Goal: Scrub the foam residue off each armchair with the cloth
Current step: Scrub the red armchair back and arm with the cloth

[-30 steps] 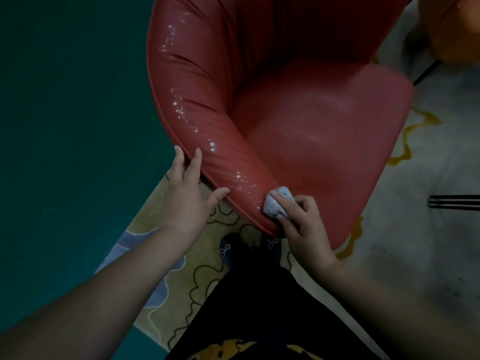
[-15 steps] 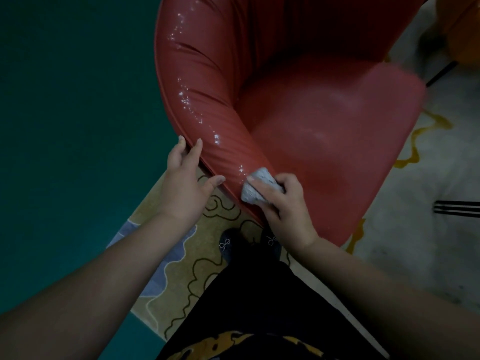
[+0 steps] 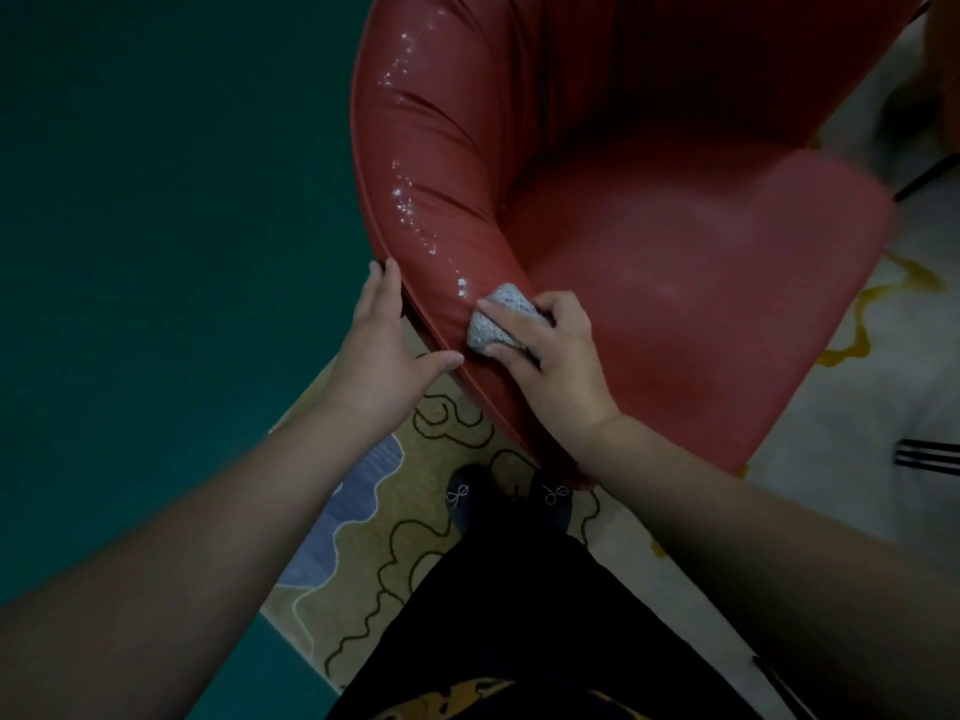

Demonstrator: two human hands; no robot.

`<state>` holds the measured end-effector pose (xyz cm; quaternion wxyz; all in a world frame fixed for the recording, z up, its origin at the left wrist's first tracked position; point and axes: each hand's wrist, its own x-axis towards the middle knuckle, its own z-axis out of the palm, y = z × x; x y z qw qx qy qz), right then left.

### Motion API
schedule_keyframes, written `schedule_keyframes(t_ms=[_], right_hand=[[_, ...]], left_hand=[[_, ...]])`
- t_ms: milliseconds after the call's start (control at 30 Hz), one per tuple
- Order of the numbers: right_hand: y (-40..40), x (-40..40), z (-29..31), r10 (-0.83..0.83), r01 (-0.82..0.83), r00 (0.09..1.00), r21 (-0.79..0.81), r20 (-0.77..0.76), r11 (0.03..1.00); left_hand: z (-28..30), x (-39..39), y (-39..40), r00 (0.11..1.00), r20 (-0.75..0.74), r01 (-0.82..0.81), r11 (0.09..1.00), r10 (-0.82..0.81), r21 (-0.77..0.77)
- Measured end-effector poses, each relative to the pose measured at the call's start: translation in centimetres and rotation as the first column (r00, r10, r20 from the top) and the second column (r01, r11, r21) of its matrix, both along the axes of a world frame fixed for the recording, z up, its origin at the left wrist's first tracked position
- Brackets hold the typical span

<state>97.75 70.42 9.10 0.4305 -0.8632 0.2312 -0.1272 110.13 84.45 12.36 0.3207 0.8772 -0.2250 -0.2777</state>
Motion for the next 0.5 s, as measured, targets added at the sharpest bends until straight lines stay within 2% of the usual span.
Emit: schedule_keyframes(t_ms=[100,200,300,400,500], right_hand=[[0.1,-3.4,-0.3,0.089,-0.087,0.996,-0.070,0.026,0.994],[0.9,-5.9,-0.2,0.109,-0.106,0.993,-0.056,0.041,0.993],[0.0,-1.3,0.0,0.099,-0.097,0.995,-0.076,0.016,0.992],[-0.8,2.9,0.3,0.084,-0.084,0.996,-0.027,0.012,0.996],[-0.8,0.2,-0.1,0.122,-0.120,0.991,-0.039,0.052,0.992]], left_hand=[[0.0,0.3,0.0,1.000,-0.004,0.014,1.000,-0.014,-0.011],[0.1,0.5,-0.1,0.999,-0.032,0.003,0.999,-0.004,-0.043],[0.1,0.3,-0.2,0.999,-0.052,-0.015,0.999,0.013,-0.039],[0.2,0.4,-0.2,0.997,-0.063,-0.046,0.998,0.044,-0.035],[0.6,0.6,-0.3,0.993,-0.097,-0.070,0.996,0.065,-0.049]])
